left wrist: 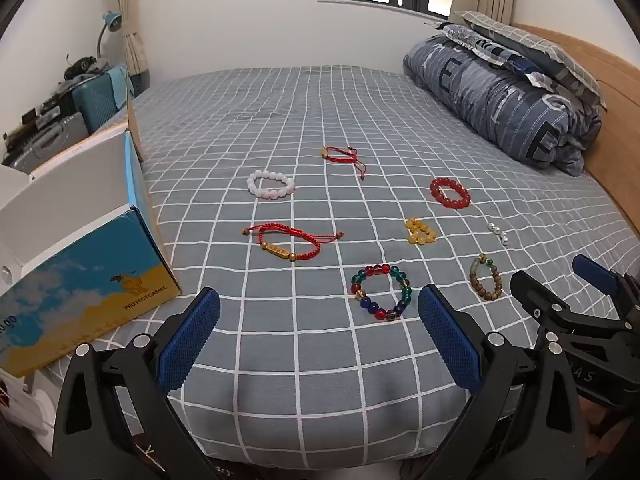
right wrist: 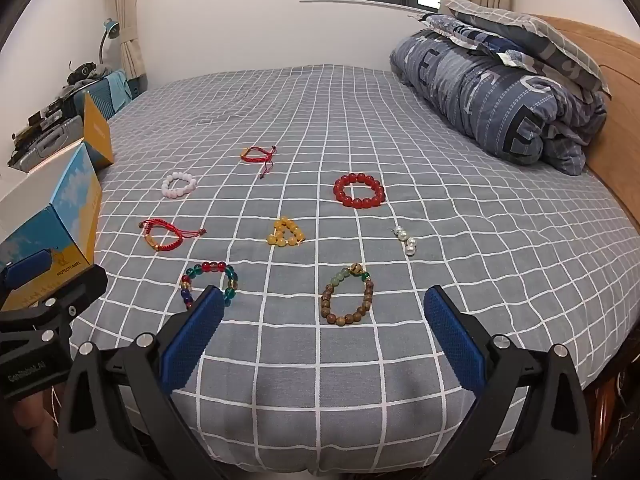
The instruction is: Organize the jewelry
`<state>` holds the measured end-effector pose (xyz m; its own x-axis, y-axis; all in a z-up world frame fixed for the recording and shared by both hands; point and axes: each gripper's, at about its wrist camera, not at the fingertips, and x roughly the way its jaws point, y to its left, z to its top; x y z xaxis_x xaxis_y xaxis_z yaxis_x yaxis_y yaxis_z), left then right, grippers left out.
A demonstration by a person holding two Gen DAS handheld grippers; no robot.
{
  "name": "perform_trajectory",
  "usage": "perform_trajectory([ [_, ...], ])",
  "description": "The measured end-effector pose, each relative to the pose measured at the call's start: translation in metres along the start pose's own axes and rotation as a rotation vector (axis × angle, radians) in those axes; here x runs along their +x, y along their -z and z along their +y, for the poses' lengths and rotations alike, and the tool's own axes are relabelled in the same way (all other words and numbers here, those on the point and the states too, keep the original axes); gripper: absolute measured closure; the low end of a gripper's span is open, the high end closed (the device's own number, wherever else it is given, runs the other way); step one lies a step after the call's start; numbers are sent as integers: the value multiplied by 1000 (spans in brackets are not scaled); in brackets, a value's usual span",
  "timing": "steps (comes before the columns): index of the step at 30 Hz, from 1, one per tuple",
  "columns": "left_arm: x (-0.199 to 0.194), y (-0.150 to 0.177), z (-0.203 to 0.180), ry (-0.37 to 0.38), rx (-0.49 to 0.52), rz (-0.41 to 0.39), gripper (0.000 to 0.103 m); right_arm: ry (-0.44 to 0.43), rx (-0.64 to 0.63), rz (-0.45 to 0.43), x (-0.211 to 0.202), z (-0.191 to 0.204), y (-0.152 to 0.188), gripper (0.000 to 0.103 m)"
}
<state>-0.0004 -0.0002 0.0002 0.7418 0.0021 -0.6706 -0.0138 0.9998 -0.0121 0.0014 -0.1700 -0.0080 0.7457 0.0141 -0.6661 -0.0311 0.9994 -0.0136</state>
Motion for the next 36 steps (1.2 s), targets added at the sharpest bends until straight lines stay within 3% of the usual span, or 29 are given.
perform_trajectory([
  [36,6,1,4,-4,-20,21,6,7,1,-1,0,0,1,7],
])
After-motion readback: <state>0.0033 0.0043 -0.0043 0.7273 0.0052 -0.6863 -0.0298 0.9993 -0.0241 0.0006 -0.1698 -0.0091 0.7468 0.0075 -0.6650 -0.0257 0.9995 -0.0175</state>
